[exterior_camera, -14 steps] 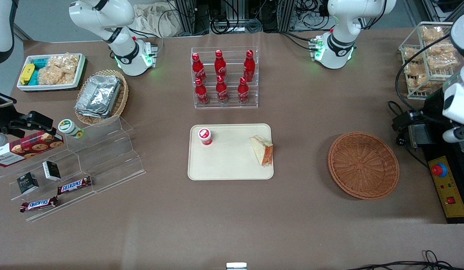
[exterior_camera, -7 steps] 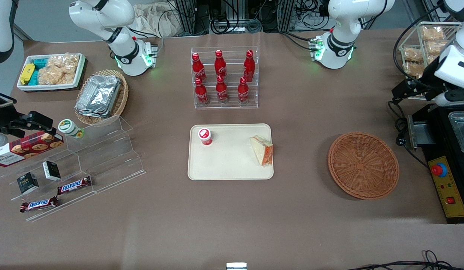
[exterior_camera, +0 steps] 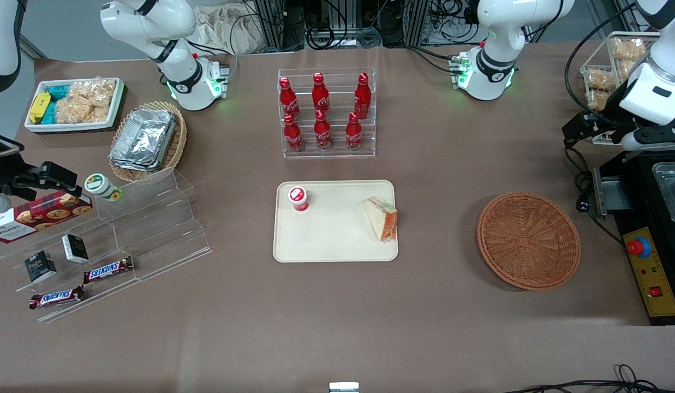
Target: Place sandwich from basket to tray
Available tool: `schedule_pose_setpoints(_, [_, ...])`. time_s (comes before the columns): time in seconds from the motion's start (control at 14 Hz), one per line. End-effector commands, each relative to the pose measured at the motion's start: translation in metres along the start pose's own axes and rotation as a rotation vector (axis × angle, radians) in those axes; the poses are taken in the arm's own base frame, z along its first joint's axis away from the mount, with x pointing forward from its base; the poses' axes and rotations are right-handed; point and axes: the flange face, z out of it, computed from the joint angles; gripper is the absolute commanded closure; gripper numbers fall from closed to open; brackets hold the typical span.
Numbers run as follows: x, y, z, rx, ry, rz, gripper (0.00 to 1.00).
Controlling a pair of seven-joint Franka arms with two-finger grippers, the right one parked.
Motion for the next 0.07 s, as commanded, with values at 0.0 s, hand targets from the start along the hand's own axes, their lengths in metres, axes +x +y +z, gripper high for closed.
schedule_pose_setpoints(0.0, [-0.0041,-0.0007,-0.0026,0.015,-0.002,-0.011,0.00])
